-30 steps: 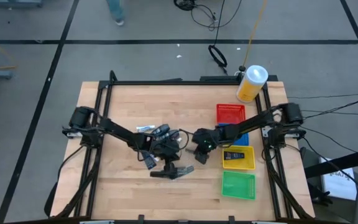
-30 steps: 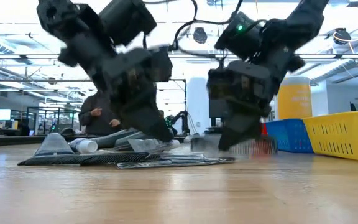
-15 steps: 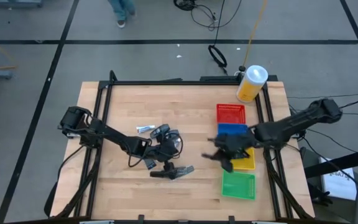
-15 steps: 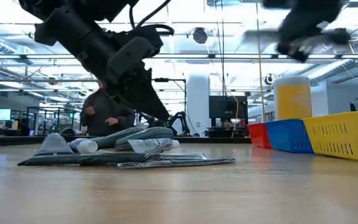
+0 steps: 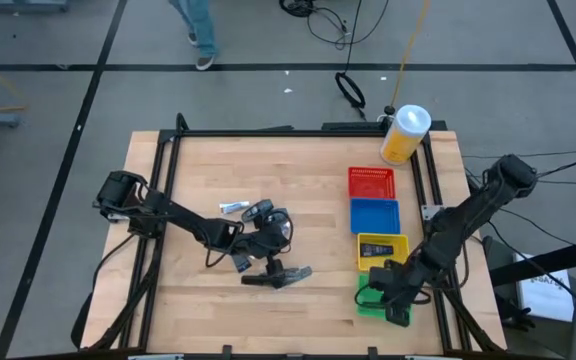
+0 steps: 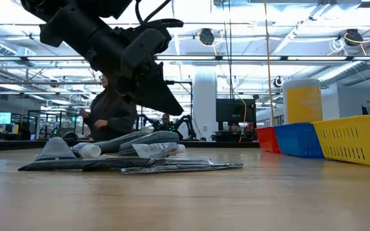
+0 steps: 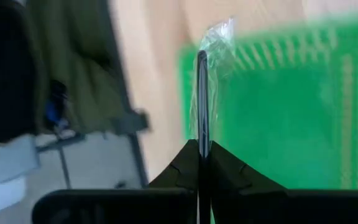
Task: Pick & Place Travel size toiletries
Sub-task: Put the black comb into the green bin, then put the black deodorant into the blue bin
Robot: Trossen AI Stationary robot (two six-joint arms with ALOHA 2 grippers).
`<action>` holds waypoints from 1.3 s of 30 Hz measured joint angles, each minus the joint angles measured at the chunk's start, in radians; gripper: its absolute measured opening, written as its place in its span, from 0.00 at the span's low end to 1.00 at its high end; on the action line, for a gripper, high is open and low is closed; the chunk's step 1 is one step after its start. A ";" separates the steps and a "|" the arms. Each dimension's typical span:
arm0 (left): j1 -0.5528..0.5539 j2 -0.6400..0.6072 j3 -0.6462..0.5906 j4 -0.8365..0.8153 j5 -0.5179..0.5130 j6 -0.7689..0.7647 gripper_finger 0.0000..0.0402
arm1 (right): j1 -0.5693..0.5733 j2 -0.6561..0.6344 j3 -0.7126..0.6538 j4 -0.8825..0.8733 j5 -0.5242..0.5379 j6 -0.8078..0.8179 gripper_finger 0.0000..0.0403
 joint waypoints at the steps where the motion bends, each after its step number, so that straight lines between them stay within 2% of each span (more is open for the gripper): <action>1: 0.000 0.000 0.000 0.000 0.000 0.000 0.02 | 0.005 0.007 0.000 -0.029 0.000 0.017 0.02; 5: 0.000 0.000 0.000 0.008 0.000 0.005 0.02 | -0.001 0.015 0.000 -0.118 0.008 0.031 0.03; 8: 0.000 0.000 0.000 0.017 0.000 0.028 0.02 | -0.020 0.014 0.000 -0.121 0.072 0.002 0.06; 11: 0.000 0.000 0.000 0.019 0.000 0.028 0.02 | -0.035 0.014 0.000 -0.120 0.134 -0.037 0.13; 15: 0.000 0.000 0.000 0.019 0.013 0.024 0.02 | -0.061 0.012 0.000 -0.138 0.134 -0.044 0.25; 20: 0.000 -0.024 0.001 0.018 0.056 0.097 0.02 | -0.073 -0.005 0.000 -0.128 0.151 -0.113 0.40; 25: -0.011 -0.106 0.001 0.006 0.056 0.162 0.02 | -0.072 -0.058 0.000 -0.049 0.289 -0.216 0.46; 29: -0.044 -0.206 0.001 -0.054 0.054 0.210 0.02 | -0.065 -0.073 -0.001 0.121 0.549 -0.422 0.44; 32: -0.093 -0.292 0.001 -0.146 0.021 0.209 0.02 | -0.077 -0.038 -0.036 0.373 0.711 -0.632 0.42; 35: -0.158 -0.373 0.003 -0.288 -0.081 0.141 0.02 | -0.117 0.026 -0.096 0.649 0.734 -0.796 0.41; 39: -0.207 -0.441 0.003 -0.564 -0.193 -0.050 0.02 | -0.184 0.151 -0.137 0.916 0.732 -0.861 0.41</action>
